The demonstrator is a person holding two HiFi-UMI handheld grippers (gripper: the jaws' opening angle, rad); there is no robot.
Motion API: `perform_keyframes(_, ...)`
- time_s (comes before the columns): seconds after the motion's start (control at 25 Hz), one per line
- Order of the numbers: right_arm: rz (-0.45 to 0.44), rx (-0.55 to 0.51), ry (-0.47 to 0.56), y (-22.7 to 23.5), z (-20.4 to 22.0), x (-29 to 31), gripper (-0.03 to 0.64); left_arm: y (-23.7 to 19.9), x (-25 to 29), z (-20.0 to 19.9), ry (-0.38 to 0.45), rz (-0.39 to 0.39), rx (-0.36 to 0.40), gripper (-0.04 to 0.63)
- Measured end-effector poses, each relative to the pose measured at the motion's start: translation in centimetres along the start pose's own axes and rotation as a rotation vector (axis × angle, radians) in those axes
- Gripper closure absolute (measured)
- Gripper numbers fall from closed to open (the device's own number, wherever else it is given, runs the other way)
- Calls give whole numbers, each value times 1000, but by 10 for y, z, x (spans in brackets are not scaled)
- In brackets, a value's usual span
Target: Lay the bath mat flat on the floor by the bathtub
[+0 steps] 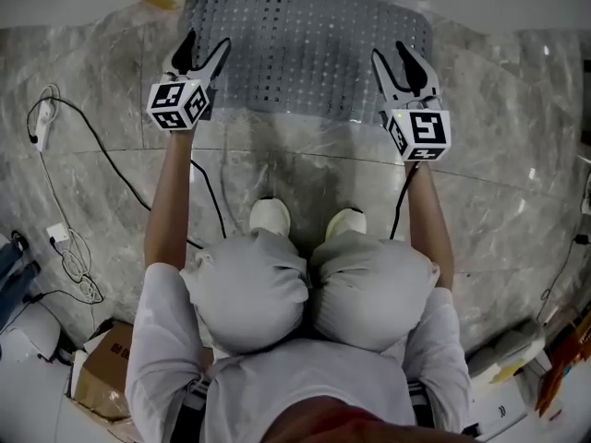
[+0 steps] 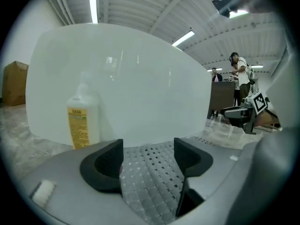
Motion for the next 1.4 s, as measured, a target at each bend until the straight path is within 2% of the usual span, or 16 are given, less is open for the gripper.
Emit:
perform_keyframes(0.12, -8, -9, 37, 2, -22, -2, 445, 19, -10, -30, 50, -16, 55, 260)
perform_keyframes(0.24, -15, -36, 70, 5, -46, -6, 484, 34, -23, -60, 97, -37, 131, 316)
perform_keyframes(0.32, -6, -61, 100, 7, -64, -11, 532, 43, -33, -81, 141, -62, 187, 443)
perform_keyframes(0.36, 0, -76, 116, 7, -72, -14, 589, 47, -38, -90, 165, -72, 213, 523)
perform_keyframes(0.4, 4, -92, 132, 7, -79, -17, 614, 52, -43, -98, 186, -77, 235, 593)
perform_keyframes(0.56, 1, -122, 176, 6, -98, -20, 614, 71, -48, -118, 229, -59, 292, 597)
perform_keyframes(0.76, -17, -121, 220, 3, -117, -22, 615, 89, -50, -152, 289, -24, 296, 597)
perform_keyframes(0.96, -36, -113, 183, -1, -142, -32, 615, 106, -61, -192, 269, -1, 297, 597)
perform_keyframes(1.2, -32, -85, 141, -8, -224, -74, 615, 125, -99, -264, 225, 22, 249, 597)
perform_keyframes(1.4, -31, -65, 84, -14, -315, -127, 615, 150, -148, -354, 206, 35, 209, 597)
Point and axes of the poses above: the fingertips, and each gripper's own axes: x forward along the fingers, y to its right, z out of its underside, the point moved 3 cm from there along -x, backward along the fingers, and after that the axes turned 2 degrees about x, right-handed, at the moved point
